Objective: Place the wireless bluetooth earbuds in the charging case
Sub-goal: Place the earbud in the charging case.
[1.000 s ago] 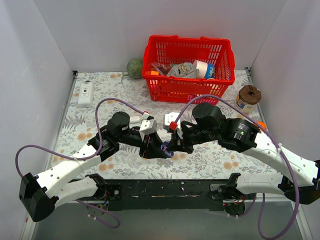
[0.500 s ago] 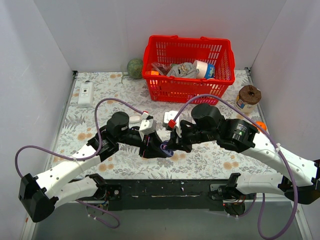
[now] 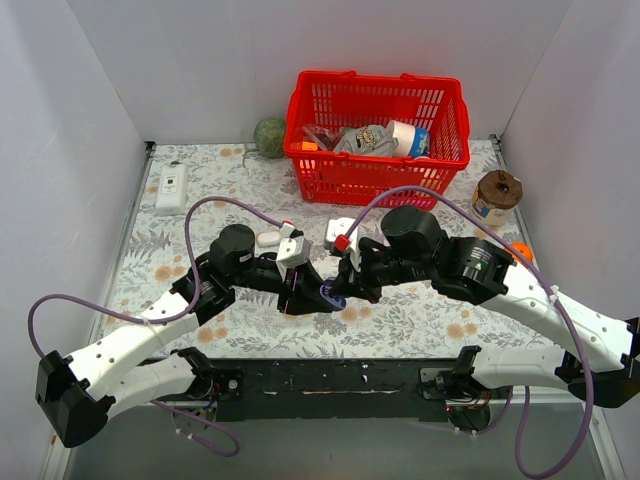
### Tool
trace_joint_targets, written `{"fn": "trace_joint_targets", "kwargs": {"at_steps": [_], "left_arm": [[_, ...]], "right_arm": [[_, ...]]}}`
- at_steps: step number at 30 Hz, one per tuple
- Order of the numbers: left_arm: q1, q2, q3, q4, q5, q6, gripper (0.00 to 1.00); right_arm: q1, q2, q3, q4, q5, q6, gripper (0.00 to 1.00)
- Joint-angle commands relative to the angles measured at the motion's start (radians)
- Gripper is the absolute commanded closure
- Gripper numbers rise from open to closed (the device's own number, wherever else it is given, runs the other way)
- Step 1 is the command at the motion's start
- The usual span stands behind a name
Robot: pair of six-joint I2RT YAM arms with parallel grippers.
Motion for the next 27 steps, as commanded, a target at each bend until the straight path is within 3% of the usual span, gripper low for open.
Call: {"fn": "trace_joint_targets", "kwargs": {"at_steps": [1, 27], "left_arm": [[0.003, -0.034, 0.013, 0.046, -0.014, -0.007, 1.00], [0.003, -0.087, -0.042, 0.157, -0.084, -0.038, 1.00]], "right_arm": [[0.005, 0.023, 0.007, 0.026, -0.001, 0.023, 0.99], [0.005, 0.003, -0.050, 0.167, -0.016, 0.135, 0.99]]}}
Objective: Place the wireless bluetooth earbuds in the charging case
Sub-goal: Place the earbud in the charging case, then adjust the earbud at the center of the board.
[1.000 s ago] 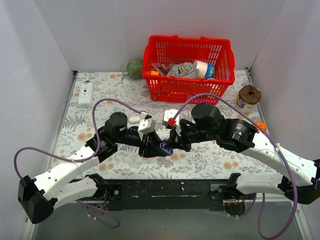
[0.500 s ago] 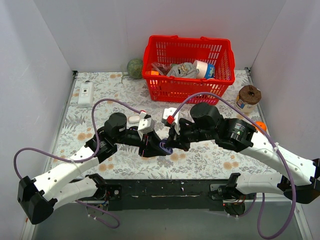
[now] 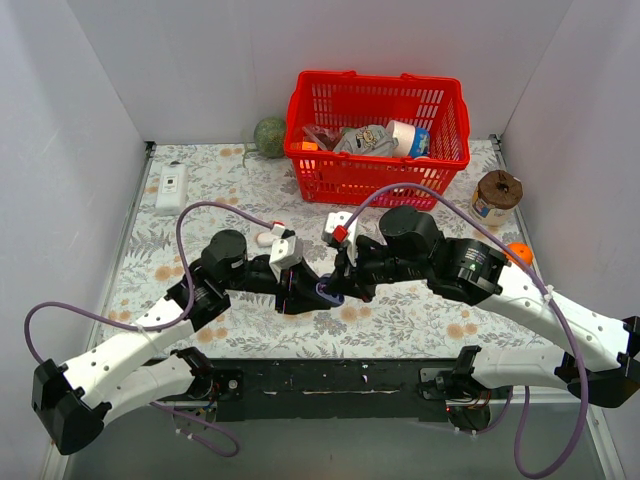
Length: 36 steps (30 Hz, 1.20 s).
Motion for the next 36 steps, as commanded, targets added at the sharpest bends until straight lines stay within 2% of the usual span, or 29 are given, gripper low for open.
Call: {"fn": "trace_joint_targets", "kwargs": {"at_steps": [1, 5, 6, 7, 10, 16, 20, 21, 24, 26, 30, 36], "left_arm": [[-0.001, -0.036, -0.003, 0.112, -0.033, -0.012, 1.00], [-0.001, -0.043, -0.009, 0.128, -0.040, -0.017, 1.00], [-0.002, -0.045, -0.012, 0.128, -0.040, -0.017, 1.00], [-0.001, -0.046, -0.012, 0.128, -0.040, -0.017, 1.00], [-0.001, -0.051, -0.017, 0.123, -0.045, -0.014, 1.00], [-0.001, -0.053, -0.025, 0.123, -0.051, -0.016, 1.00], [-0.001, -0.072, -0.042, 0.111, -0.082, -0.013, 1.00], [-0.001, -0.080, -0.051, 0.106, -0.092, -0.014, 1.00], [-0.002, -0.149, -0.098, 0.099, -0.154, -0.042, 1.00], [-0.001, -0.201, -0.130, 0.103, -0.201, -0.077, 1.00], [-0.001, -0.356, -0.177, 0.064, -0.301, -0.114, 1.00], [-0.002, -0.484, -0.195, -0.032, -0.416, -0.131, 1.00]], "right_arm": [[0.005, 0.000, -0.023, 0.092, -0.024, 0.037, 0.99], [0.005, -0.002, -0.016, 0.081, -0.007, 0.055, 0.96], [0.005, -0.006, -0.011, 0.079, 0.005, 0.055, 0.91], [0.005, -0.011, -0.008, 0.076, 0.011, 0.055, 0.79], [0.005, -0.022, 0.012, 0.063, 0.037, 0.055, 0.62], [0.005, -0.040, 0.064, 0.032, 0.078, 0.049, 0.50], [0.005, -0.092, 0.081, 0.041, 0.198, 0.041, 0.48], [0.004, -0.136, 0.067, 0.058, 0.308, 0.043, 0.48], [-0.018, -0.207, -0.050, 0.150, 0.460, 0.070, 0.52], [-0.059, -0.205, -0.133, 0.191, 0.476, 0.092, 0.53], [-0.148, -0.163, -0.270, 0.298, 0.385, 0.144, 0.54], [-0.160, -0.021, -0.428, 0.467, 0.450, 0.156, 0.58]]}}
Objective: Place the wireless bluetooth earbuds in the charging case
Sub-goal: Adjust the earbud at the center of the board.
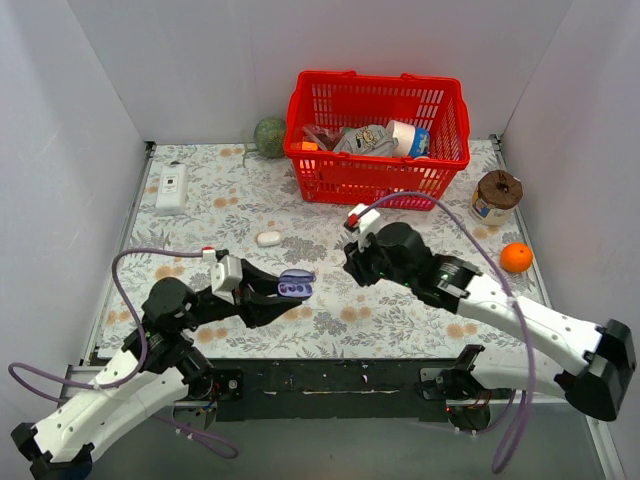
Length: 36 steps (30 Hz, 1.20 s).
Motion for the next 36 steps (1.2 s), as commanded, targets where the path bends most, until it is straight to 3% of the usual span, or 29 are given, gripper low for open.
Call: {"fn": "trace_joint_targets", "kwargs": {"at_steps": [1, 6, 7, 9, 12, 13, 17, 25, 28, 36], "left_arm": [[-0.002, -0.080, -0.016, -0.075, -0.117, -0.027, 1.00], [-0.002, -0.140, -0.034, -0.095, -0.162, -0.044, 1.00], [-0.002, -0.148, -0.036, -0.098, -0.163, -0.045, 1.00], [-0.004, -0.163, -0.037, -0.107, -0.163, -0.048, 1.00], [-0.002, -0.174, -0.040, -0.116, -0.162, -0.047, 1.00], [-0.002, -0.174, -0.040, -0.119, -0.162, -0.047, 1.00], [-0.004, -0.188, -0.048, -0.127, -0.166, -0.047, 1.00], [-0.002, -0.217, -0.062, -0.141, -0.175, -0.044, 1.00], [-0.002, -0.222, -0.062, -0.145, -0.182, -0.045, 1.00], [-0.002, -0.234, -0.065, -0.150, -0.185, -0.048, 1.00]], "right_arm": [[-0.004, 0.097, -0.056, 0.165, 0.047, 0.033, 0.59], [-0.025, 0.309, -0.005, 0.180, -0.022, 0.044, 0.67], [-0.028, 0.334, 0.001, 0.205, -0.033, 0.045, 0.75], [-0.032, 0.410, 0.015, 0.219, -0.069, 0.044, 0.80], [-0.033, 0.505, 0.051, 0.232, -0.119, 0.033, 0.78], [-0.033, 0.525, 0.065, 0.237, -0.125, 0.031, 0.71], [-0.033, 0.604, 0.082, 0.282, -0.166, 0.024, 0.62], [-0.033, 0.717, 0.154, 0.286, -0.180, 0.019, 0.66], [-0.033, 0.756, 0.176, 0.279, -0.137, 0.031, 0.72], [-0.064, 0.750, 0.136, 0.348, -0.019, 0.116, 0.74]]}}
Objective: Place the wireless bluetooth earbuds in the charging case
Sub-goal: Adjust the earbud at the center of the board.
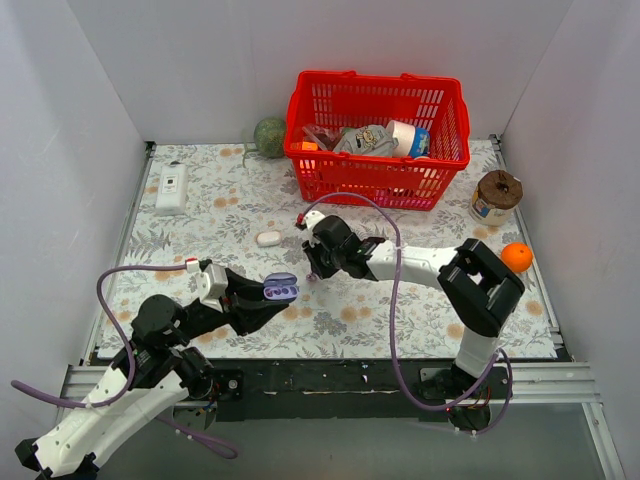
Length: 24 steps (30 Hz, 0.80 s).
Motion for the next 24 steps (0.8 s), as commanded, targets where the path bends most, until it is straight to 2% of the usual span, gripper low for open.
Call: {"fn": "trace_joint_targets", "kwargs": {"at_steps": [1, 10, 24], "left_arm": [[-0.002, -0.012, -0.005, -0.003, -0.013, -0.009, 1.00], [-0.002, -0.022, -0.008, -0.005, -0.011, -0.022, 1.00], [-0.002, -0.028, -0.018, -0.003, -0.005, -0.040, 1.00]], "right_arm": [[-0.033, 0.003, 0.002, 0.069, 0.053, 0.053, 0.74], [-0.039, 0.058, 0.025, 0.030, 0.030, 0.081, 0.86], [0.005, 0.045, -0.008, 0.042, -0.016, 0.111, 0.88]]}}
